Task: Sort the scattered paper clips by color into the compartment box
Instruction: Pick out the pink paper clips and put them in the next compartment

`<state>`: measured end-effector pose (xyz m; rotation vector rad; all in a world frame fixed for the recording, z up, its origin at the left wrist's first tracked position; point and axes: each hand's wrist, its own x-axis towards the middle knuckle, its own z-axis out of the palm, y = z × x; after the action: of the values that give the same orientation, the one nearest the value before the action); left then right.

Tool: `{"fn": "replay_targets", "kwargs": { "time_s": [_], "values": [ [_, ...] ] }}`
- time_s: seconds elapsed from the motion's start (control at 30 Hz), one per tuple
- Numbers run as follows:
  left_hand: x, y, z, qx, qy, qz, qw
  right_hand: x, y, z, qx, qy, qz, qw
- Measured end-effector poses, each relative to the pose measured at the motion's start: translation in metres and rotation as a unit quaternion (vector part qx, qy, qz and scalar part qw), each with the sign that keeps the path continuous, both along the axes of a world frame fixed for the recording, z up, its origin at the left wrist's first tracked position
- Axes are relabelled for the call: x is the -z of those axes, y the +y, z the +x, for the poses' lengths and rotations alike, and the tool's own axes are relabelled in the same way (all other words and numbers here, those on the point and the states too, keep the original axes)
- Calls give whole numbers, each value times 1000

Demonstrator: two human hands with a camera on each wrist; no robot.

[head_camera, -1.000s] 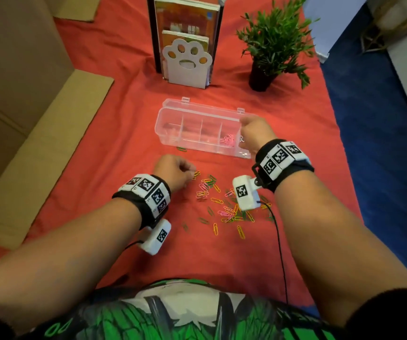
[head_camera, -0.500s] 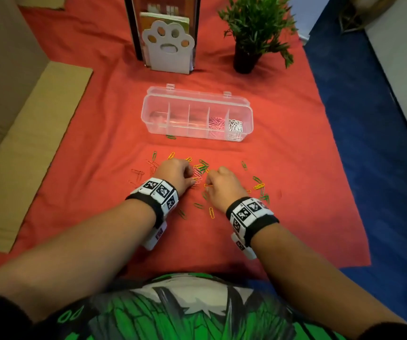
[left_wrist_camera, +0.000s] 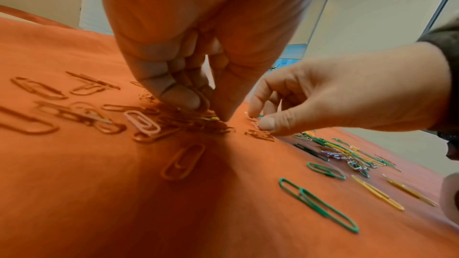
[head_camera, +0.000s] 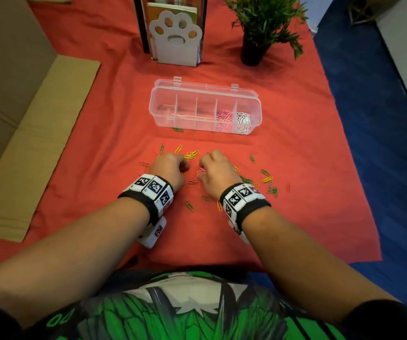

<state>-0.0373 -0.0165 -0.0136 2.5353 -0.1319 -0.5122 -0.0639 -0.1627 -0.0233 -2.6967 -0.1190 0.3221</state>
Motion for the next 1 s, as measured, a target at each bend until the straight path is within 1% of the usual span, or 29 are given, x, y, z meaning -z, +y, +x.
{"fn": "replay_targets", "kwargs": {
  "time_s": [0.07, 0.13, 0.23, 0.33, 0.4, 0.5, 0.53, 0.63, 0.67, 0.7, 0.73, 0.77, 0.8, 0.83, 0.87, 0.9, 0.93, 0.97, 1.0],
  "values": [
    [1, 0, 0, -1, -2, -1, 1000, 4, -1, -4, -6, -3, -15, 1000],
    [-1, -1, 0, -2, -9, 0, 1000, 3, -7, -7, 10, 3, -21, 1000],
    [-5, -10, 3, 20, -23, -8, 1000, -4, -23, -7, 90, 16, 21, 996],
    [-9, -24, 7, 62, -30, 13, 998, -11, -43, -6, 191, 52, 111, 974],
    [-10, -32, 11, 95, -34, 37, 994, -15, -53, -6, 246, 80, 199, 945],
    [-12, -40, 16, 138, -38, 83, 986, -22, -60, -9, 312, 128, 314, 888],
    [-12, -42, 17, 149, -37, 97, 983, -25, -61, -10, 326, 146, 359, 862],
    [-12, -45, 19, 165, -28, 125, 978, -34, -60, -13, 360, 192, 488, 772],
    [-12, -45, 19, 168, -25, 129, 977, -34, -59, -15, 366, 201, 507, 754],
    [-12, -45, 19, 169, -25, 127, 977, -34, -59, -17, 368, 207, 510, 749],
    [-11, -45, 19, 165, -25, 120, 979, -31, -59, -19, 358, 206, 489, 768],
    [-11, -45, 19, 158, -27, 108, 981, -27, -59, -21, 338, 200, 440, 807],
    [-11, -44, 18, 140, -30, 87, 986, -23, -59, -22, 304, 192, 363, 860],
    [-11, -43, 17, 114, -33, 58, 991, -21, -59, -24, 264, 183, 283, 903],
    [-10, -41, 16, 87, -31, 27, 995, -18, -59, -26, 233, 171, 227, 930],
    [-10, -40, 14, 64, -17, -3, 998, -16, -59, -27, 216, 162, 193, 943],
    [-8, -40, 13, 49, 12, -23, 998, -14, -59, -29, 208, 154, 176, 950],
    [-8, -41, 12, 36, 50, -46, 997, -12, -59, -29, 207, 148, 165, 953],
    [-7, -41, 11, 11, 96, -87, 992, -11, -58, -29, 211, 149, 161, 953]
  ]
}}
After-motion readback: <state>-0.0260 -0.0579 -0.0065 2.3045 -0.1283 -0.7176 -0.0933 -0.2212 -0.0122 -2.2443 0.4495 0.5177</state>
